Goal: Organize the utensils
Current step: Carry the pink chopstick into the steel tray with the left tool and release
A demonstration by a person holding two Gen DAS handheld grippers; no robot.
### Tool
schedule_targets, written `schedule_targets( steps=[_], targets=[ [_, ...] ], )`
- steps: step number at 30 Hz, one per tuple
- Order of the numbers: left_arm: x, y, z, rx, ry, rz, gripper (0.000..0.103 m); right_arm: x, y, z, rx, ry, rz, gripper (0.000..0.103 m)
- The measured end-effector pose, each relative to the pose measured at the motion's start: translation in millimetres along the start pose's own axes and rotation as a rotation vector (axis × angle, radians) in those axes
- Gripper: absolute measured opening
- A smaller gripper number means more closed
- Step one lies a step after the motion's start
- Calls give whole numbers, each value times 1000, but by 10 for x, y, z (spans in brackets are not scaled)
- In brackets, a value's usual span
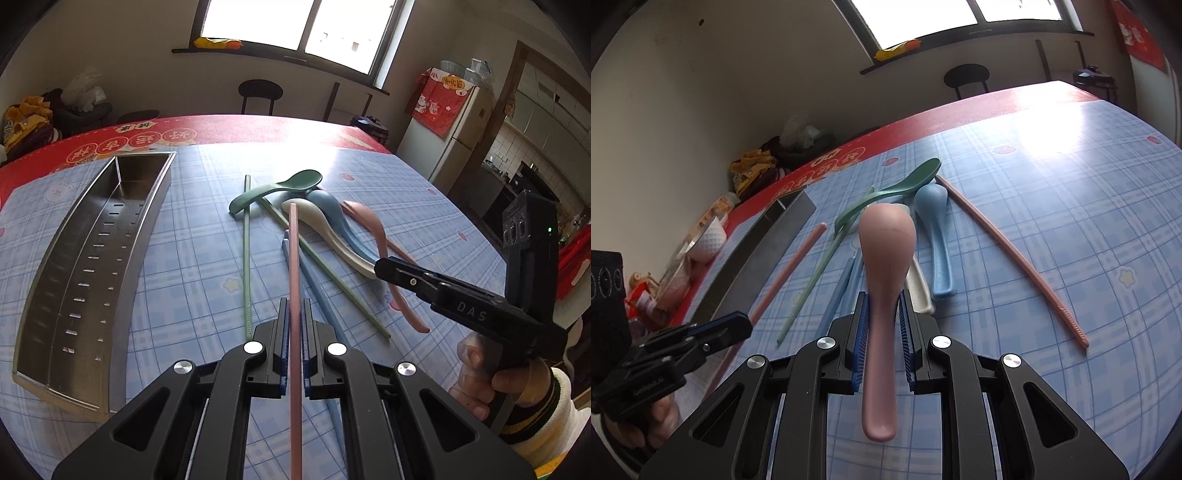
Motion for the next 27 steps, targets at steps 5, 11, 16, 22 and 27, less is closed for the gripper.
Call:
schedule_targets(
  steps=[5,11,16,22,27],
  targets=[
    [-225,253,193,-44,-30,30,6,12,19,3,-9,7,7,17],
    [-325,761,511,-92,-35,129,6,34,10,14,-1,11,15,17],
    [-132,1089,627,-97,32,178,6,49,-5,15,1,13,15,17],
    [138,1335,663,-129,107,187,6,79,-22,18,7,21,13,17],
    [289,1385,660,-143,153,184,6,97,-33,24,12,24,14,17]
  ],
)
Point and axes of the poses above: each gripper's, at about its wrist camera, not at the fingertips, and x roughly the way its jaws point, y to its left, z to its top, the point moved 6 cm from there along x, roughly the way its jaws point, and after that the axes turned 5 degrees about y, right-handed, at the moved point
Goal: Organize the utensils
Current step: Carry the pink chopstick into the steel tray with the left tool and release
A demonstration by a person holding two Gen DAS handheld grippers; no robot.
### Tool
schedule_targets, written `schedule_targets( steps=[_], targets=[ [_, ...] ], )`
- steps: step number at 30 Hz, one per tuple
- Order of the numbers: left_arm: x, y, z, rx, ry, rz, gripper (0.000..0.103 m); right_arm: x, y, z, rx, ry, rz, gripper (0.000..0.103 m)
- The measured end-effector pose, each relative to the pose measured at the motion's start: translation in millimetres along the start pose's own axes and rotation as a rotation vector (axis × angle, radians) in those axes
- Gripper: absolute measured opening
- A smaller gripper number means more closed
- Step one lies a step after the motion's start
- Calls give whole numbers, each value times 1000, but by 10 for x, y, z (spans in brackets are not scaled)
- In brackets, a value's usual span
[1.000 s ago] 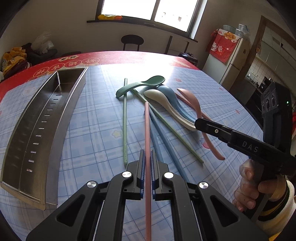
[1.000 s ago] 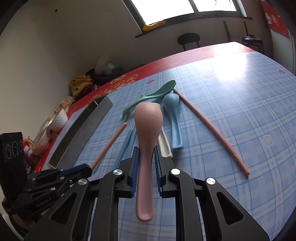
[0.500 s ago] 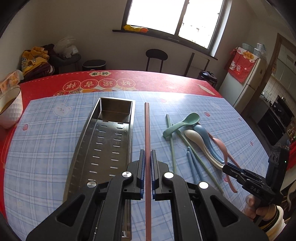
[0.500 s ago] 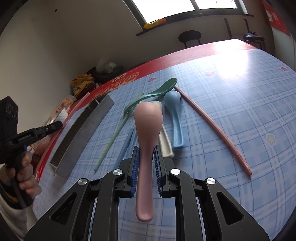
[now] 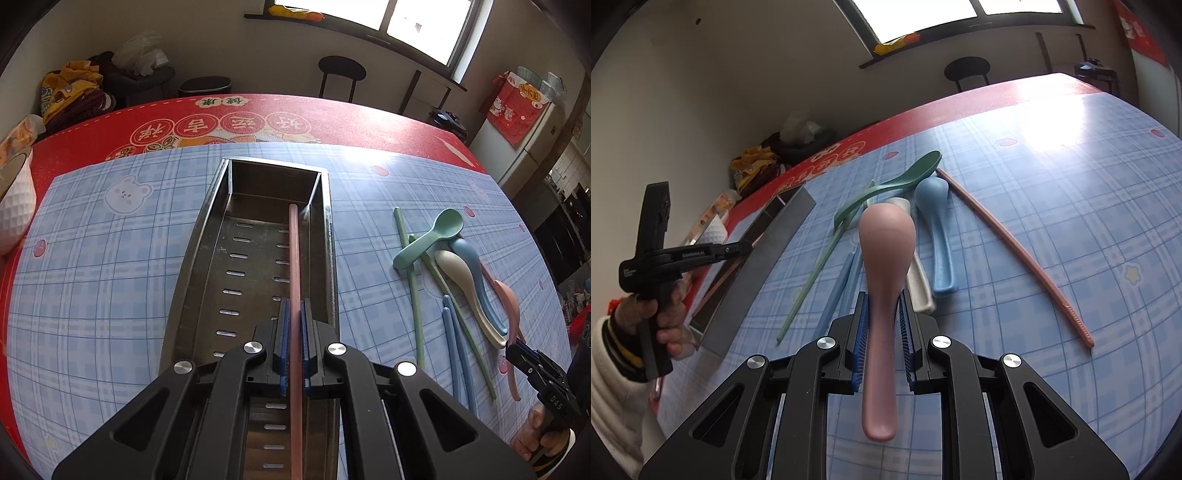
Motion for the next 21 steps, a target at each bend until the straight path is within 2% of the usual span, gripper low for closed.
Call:
schedule_targets(
  steps=[14,18,21],
  targets=[
    [83,-51,-4,22,27,-18,6,19,-26,-1,6,5,-1,17],
    [-61,-82,-1,45,-25,1,7,24,-34,0,7,7,-4,17],
    [-278,-148,-46,93,-109,28,17,32,-33,-4,6,9,-8,17]
  ],
)
Point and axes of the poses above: each gripper's, at about its wrist camera, not at the fingertips, and x roughly the way its jaws point, y to its left, z to its top, the point moved 6 cm from there along x, roughly the way its jaws point, and after that the axes turned 5 degrees about y, right-handed, at the moved point
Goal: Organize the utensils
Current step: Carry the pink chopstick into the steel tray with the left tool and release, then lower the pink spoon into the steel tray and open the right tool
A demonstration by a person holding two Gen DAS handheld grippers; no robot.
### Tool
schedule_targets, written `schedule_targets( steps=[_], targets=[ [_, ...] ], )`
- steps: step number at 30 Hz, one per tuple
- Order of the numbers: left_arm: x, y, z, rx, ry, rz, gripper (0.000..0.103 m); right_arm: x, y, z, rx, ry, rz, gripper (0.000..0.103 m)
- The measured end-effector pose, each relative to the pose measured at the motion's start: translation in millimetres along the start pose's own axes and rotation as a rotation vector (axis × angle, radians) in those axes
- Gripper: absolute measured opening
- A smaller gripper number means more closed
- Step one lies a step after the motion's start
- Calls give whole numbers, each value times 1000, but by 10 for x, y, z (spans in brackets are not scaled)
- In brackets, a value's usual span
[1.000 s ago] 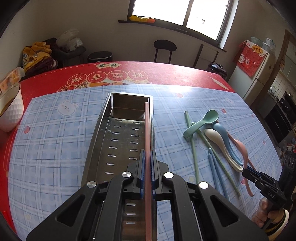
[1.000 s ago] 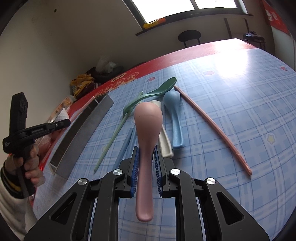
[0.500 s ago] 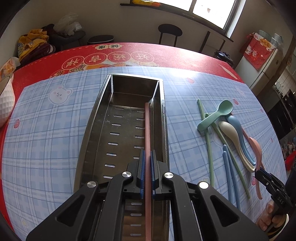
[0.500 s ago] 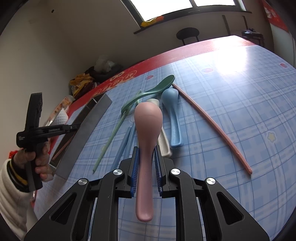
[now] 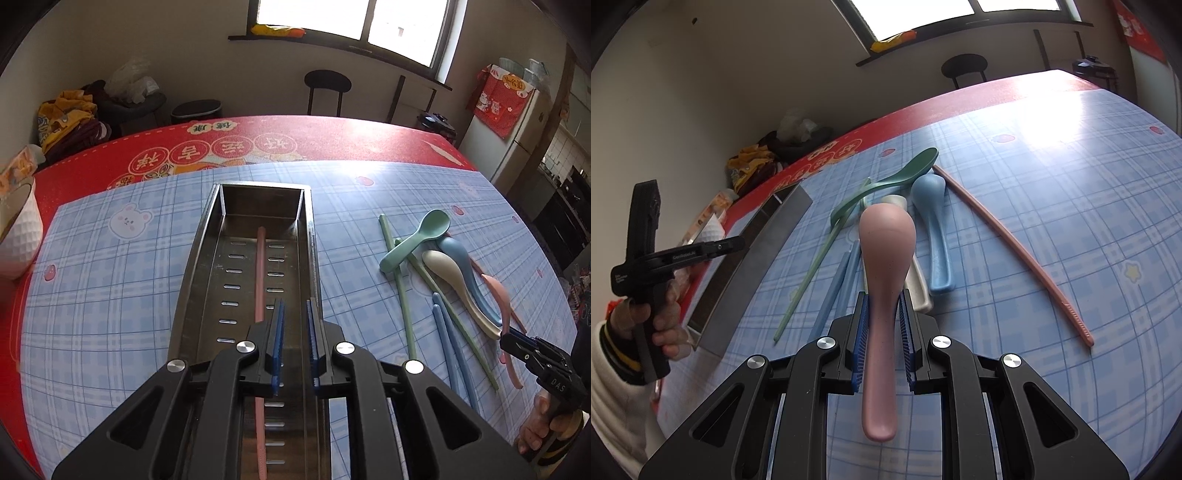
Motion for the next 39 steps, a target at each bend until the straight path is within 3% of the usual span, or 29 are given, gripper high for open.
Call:
schedule_targets(
  steps=[4,8,13,16,21,26,30,39],
  targets=[
    [-304,-101,-123,43,-121,-4,54,-8,13,2,-3,-6,-3,17],
    [-499,-179,-294,102,-218,69,83,-13,26,-1,-5,-7,-10,17],
    [-647,-99,-486,96,-296,126,97,-1,49,0,-14,-2,-29,17],
    [-707,29,-591,46,-329,105,97,21,53,3,-16,2,-43,17],
    [-823,219,-670,38,-408,155,97,35,69,8,-28,4,-68,17],
    [-948,308,-733,39,-505,154,97,55,65,20,-16,19,-104,17],
    [-925,396,-761,2,-502,138,97,70,122,48,-17,52,-135,17],
    [-990,562,-769,-96,-529,149,97,214,659,381,18,71,-12,17]
  ],
)
Point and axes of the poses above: each gripper's, at about its wrist camera, not at the fingertips, and x roughly the way its jaws point, y to its left, z to its top, the point moved 6 cm from there along x, roughly the way its jaws point, and after that the axes turned 5 degrees about y, right-handed, at the moved point
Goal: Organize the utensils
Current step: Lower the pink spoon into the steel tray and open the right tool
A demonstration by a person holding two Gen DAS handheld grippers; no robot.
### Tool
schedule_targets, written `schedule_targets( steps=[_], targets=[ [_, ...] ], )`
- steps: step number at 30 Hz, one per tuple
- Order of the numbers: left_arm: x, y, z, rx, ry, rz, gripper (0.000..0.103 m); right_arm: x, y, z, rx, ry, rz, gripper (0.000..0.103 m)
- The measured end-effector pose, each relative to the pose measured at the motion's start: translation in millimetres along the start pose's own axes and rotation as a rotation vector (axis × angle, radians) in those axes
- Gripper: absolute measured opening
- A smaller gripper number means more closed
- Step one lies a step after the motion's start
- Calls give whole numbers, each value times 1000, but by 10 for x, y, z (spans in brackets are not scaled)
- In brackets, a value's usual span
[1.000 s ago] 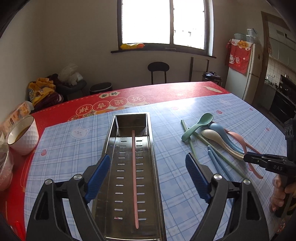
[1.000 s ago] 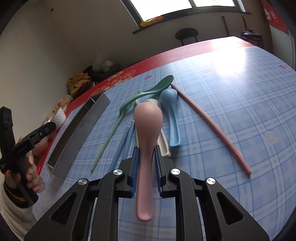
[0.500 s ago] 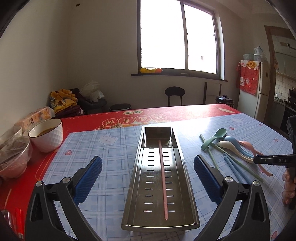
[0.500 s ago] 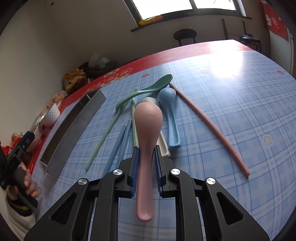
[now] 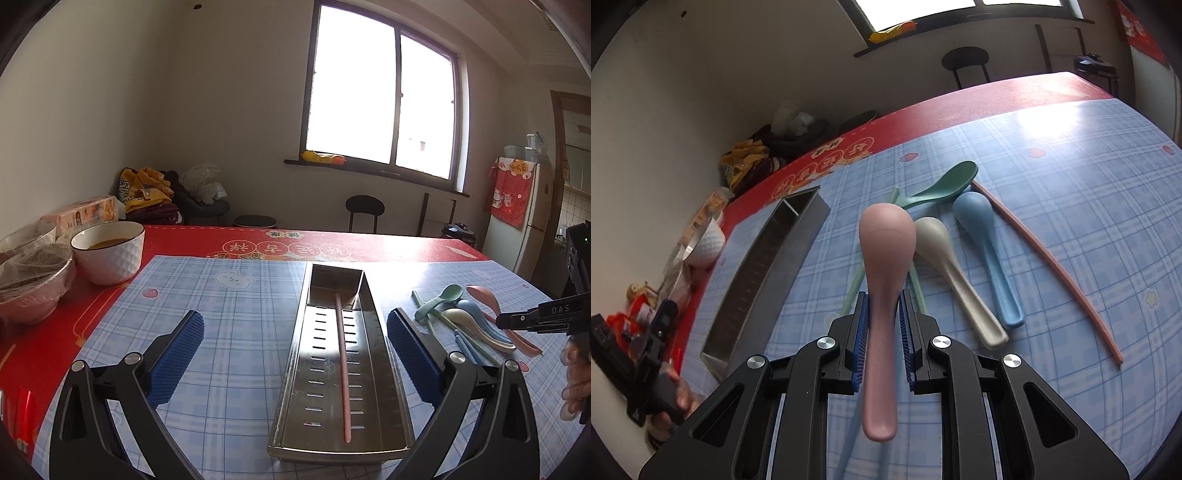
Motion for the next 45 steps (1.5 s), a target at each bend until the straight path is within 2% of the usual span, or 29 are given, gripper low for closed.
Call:
schedule_targets(
  steps=[7,10,14,21,25,33,38,40,43,45],
  targets=[
    [25,245,12,-77,5,82,97,518,846,310,-84,76,52,17],
    [41,410,6,-134,10,118,97,814,1117,420,-89,123,33,17],
    [39,508,4,-176,12,130,97,1142,1351,565,-77,152,-21,17],
    [54,506,-2,-174,20,144,97,1496,1442,625,-22,195,-88,17],
    [69,553,-7,-188,27,162,97,1593,1417,585,41,213,-77,17],
    [96,585,-14,-204,37,170,97,1692,1444,583,52,213,-101,18],
    [90,565,-10,-198,33,164,97,1728,1460,567,65,234,-57,19],
    [85,551,-8,-192,30,163,97,1690,1479,591,53,217,-37,19],
    [99,535,-12,-183,36,159,97,1555,1564,657,-32,149,-42,19],
    [86,520,-12,-179,32,160,97,1431,1598,696,-80,106,-30,24]
  ],
)
Point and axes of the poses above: each gripper's, at about its wrist camera, not at the fingertips, and x roughly the way its jaws point, y to its left, z to its top, the point moved 6 cm from there along x, roughly the way its jaws point, and after that the axes turned 5 degrees about y, right-handed, at the moved point
